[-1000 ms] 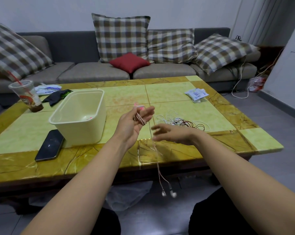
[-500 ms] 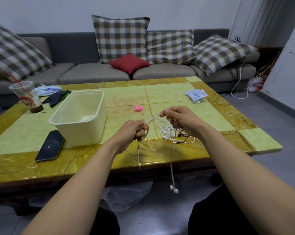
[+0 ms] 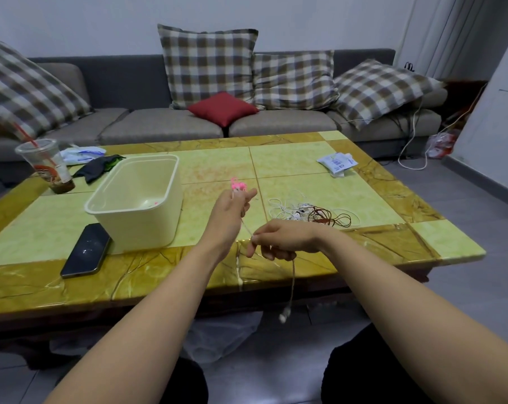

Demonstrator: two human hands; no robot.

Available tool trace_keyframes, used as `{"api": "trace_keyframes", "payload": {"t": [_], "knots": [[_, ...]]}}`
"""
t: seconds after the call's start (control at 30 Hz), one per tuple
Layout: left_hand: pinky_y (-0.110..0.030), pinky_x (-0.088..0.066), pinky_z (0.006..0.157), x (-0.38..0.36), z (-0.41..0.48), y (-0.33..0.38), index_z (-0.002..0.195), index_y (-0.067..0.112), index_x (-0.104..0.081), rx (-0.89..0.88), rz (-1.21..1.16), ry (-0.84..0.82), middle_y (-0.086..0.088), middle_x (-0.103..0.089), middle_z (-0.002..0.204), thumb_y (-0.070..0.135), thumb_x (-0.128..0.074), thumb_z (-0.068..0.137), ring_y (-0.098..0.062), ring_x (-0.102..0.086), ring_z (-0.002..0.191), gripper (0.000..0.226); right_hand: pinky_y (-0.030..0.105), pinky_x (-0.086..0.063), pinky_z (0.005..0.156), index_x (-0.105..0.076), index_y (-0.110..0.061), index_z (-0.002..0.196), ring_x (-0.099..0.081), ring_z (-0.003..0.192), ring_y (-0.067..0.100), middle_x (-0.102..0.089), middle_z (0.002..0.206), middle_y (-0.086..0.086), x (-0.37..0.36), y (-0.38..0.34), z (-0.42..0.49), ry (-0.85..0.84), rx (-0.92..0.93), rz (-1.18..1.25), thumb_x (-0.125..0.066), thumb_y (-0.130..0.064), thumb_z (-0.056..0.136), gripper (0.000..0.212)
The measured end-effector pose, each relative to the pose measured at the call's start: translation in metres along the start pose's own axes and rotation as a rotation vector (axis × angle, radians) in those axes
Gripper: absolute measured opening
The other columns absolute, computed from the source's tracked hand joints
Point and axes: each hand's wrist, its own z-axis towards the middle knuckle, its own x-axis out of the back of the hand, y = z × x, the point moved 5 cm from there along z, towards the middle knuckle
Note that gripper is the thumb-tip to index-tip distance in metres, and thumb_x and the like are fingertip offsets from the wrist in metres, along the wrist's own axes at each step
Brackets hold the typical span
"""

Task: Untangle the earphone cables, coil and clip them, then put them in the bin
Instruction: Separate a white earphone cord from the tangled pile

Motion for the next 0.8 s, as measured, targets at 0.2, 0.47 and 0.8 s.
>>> {"api": "trace_keyframes", "payload": {"t": [0.2,0.47,0.8], "knots": [[-0.033,-0.041,0.069,0.002,0.0,-0.012,0.09,0.011,-0.054,-0.088,0.622,-0.168,0.003,-0.062,0.076,0.029,-0.037,0.104,-0.016,-0.055,0.072,0.029,0.022,-0.027,0.046,-0.065,-0.008,0.072,-0.033,0.053,0.013,-0.041,0.062,-0.002,0.041,-0.005,-0.016,0.417,0.08,0.108,-0.047,-0.014,0.092,0.027],[-0.028,-0.039,0.069,-0.01,-0.008,-0.003,0.086,0.007,-0.055,0.112,-0.099,-0.353,0.001,-0.032,0.055,0.026,-0.037,0.106,-0.017,-0.044,0.059,0.033,0.026,-0.033,0.049,-0.066,-0.014,0.085,-0.038,0.053,0.015,-0.043,0.064,0.005,0.048,0.013,-0.009,0.512,0.184,0.175,-0.048,-0.021,0.102,0.026],[-0.027,-0.045,0.095,0.007,0.005,-0.004,0.107,0.008,-0.066,-0.127,0.217,0.086,0.0,-0.068,0.115,0.026,-0.034,0.106,-0.012,-0.06,0.111,0.037,0.023,-0.041,0.043,-0.063,-0.008,0.116,-0.048,0.051,0.013,-0.048,0.063,0.001,0.002,0.003,0.004,0.093,0.049,-0.07,-0.038,-0.023,0.106,0.031]]}}
